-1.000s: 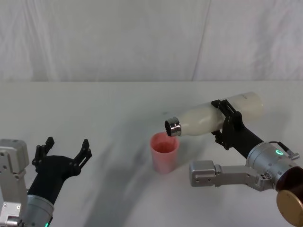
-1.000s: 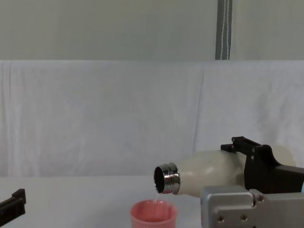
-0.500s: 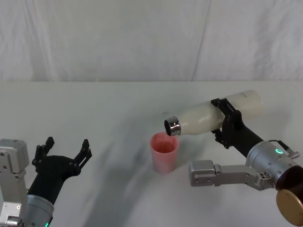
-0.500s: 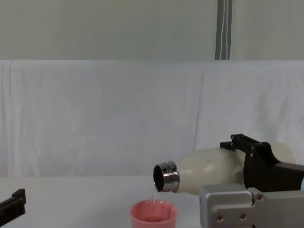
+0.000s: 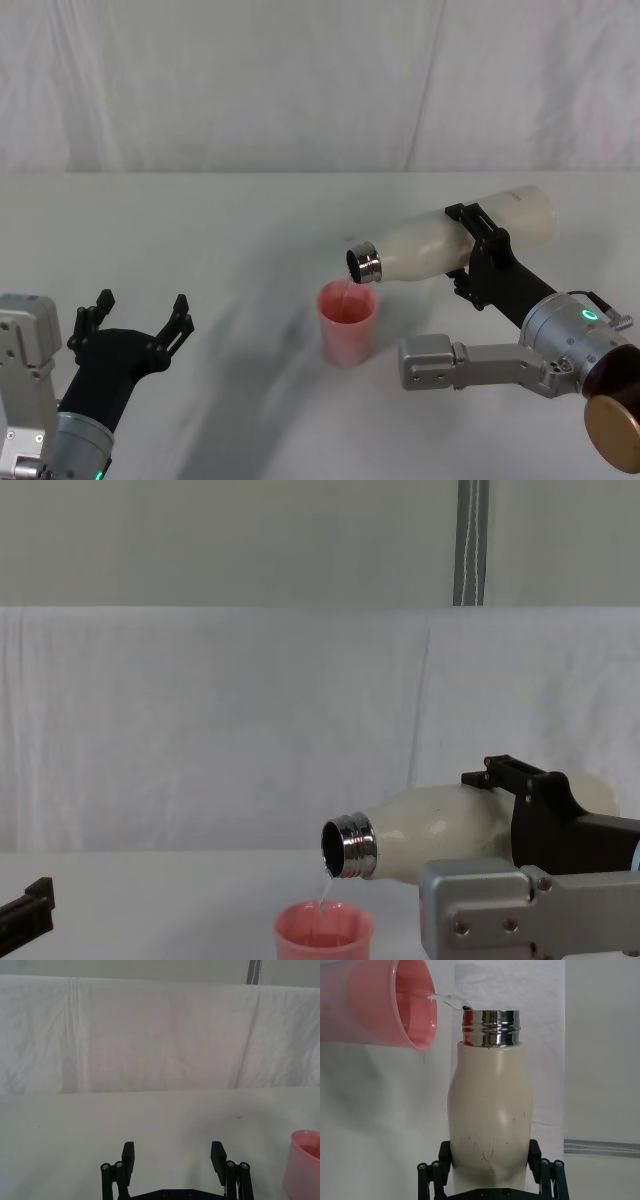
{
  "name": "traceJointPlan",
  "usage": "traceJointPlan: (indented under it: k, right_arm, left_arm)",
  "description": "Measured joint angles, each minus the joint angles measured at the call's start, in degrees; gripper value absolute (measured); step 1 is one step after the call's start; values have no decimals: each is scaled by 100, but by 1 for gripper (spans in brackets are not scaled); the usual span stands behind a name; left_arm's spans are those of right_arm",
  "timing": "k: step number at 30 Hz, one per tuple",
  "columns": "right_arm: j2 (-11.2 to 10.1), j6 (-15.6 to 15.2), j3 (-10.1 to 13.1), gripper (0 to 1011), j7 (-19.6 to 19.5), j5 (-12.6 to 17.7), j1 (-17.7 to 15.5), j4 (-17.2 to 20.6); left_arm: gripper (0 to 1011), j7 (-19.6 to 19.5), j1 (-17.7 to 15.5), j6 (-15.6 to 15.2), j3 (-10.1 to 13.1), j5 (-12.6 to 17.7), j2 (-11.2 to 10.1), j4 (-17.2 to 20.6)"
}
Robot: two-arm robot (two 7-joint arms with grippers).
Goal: Grasp the thermos with one hand and pour water into the cup lid.
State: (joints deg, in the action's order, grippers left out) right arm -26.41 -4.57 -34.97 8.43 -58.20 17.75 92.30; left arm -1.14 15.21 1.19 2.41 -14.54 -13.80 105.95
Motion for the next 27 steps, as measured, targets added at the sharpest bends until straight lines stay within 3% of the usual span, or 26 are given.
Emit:
traceJointPlan:
  k: [27]
  right_arm:
    - [-44, 11, 5, 947, 69, 17, 54, 24]
  left_arm:
    - [1001, 0, 0, 0, 0, 0, 0, 0]
